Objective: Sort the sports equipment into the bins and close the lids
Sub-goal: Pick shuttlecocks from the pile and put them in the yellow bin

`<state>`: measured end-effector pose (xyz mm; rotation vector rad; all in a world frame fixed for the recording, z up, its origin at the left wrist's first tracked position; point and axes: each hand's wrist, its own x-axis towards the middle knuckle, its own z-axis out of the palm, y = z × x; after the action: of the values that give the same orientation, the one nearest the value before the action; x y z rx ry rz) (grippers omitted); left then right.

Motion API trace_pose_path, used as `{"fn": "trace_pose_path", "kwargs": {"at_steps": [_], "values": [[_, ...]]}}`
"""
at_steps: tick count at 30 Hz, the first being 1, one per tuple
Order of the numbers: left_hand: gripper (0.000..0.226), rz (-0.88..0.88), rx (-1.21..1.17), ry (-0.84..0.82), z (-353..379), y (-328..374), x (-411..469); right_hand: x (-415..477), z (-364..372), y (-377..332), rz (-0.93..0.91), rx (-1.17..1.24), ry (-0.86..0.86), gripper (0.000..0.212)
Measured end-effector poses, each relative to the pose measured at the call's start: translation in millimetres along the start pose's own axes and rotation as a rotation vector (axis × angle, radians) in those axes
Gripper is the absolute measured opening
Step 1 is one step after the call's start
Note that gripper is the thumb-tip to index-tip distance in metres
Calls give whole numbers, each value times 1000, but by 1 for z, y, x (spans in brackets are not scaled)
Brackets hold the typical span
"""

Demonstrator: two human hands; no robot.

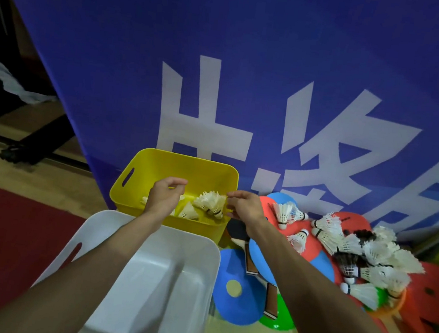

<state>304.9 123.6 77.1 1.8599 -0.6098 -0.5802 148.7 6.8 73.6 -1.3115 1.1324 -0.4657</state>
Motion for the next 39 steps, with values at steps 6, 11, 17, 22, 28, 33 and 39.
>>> {"fn": "trace_pose_path", "kwargs": {"at_steps": [6, 11, 17, 22, 28, 33, 39], "values": [[15, 87, 32, -84, 41, 18, -16, -14, -41, 15, -30, -15, 50, 21], [17, 177, 81, -222, 90, 45, -36, -29, -92, 29, -21, 7, 101, 19], [15, 254, 167, -349, 153, 57, -63, -44, -173, 53, -6, -14, 177, 16], [13, 248, 208, -474, 203, 53, -93, -56, -243, 84, 35, 10, 259, 14], [14, 178, 257, -570, 267, 45, -125, -61, -308, 119, 77, -29, 349, 14], [16, 183, 303, -616, 319, 48, -159, -60, -352, 145, 74, -158, 367, 22], [16, 151, 363, -669, 356, 39, -179, -58, -378, 173, 82, -457, 320, 31]]}}
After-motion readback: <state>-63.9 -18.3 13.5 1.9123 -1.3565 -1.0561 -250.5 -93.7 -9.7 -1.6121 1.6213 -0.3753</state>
